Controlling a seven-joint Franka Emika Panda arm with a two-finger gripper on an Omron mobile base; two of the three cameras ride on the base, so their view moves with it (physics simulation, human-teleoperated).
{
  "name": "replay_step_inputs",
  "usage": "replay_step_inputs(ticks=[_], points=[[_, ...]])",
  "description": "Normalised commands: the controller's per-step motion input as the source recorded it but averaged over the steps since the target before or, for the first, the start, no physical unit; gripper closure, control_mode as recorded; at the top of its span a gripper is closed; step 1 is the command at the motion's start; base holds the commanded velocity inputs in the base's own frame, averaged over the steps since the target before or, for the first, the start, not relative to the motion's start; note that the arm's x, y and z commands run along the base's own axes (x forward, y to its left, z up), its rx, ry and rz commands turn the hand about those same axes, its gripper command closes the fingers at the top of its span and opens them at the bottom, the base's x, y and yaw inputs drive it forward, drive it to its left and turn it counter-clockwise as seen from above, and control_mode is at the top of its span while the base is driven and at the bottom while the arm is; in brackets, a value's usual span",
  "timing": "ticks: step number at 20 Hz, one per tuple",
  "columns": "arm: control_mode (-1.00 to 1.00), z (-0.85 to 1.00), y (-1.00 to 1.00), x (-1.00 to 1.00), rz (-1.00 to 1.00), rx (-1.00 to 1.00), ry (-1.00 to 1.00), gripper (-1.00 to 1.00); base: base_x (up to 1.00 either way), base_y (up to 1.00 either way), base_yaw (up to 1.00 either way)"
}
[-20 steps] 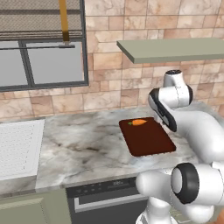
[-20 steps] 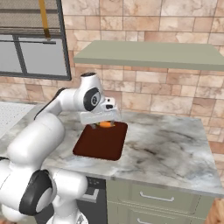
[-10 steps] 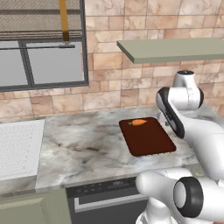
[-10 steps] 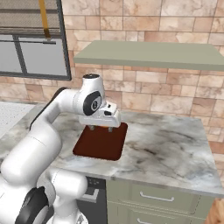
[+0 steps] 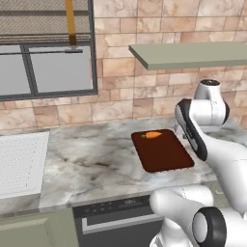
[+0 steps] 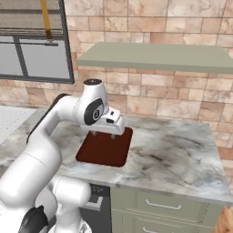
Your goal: Place the two vegetables and bowl onto the tray for setting up a vegetable dip station.
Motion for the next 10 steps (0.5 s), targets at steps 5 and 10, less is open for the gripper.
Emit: replay_step_inputs(ticks=[5, 10], points=[[-1.00, 0.00, 0.05, -0.22, 0.00, 0.00, -0.07, -1.00, 0.00, 0.00, 0.00], [1.00, 0.00, 0.01, -0.05, 0.00, 0.00, -0.02, -1.00, -0.36, 0.08, 0.00]])
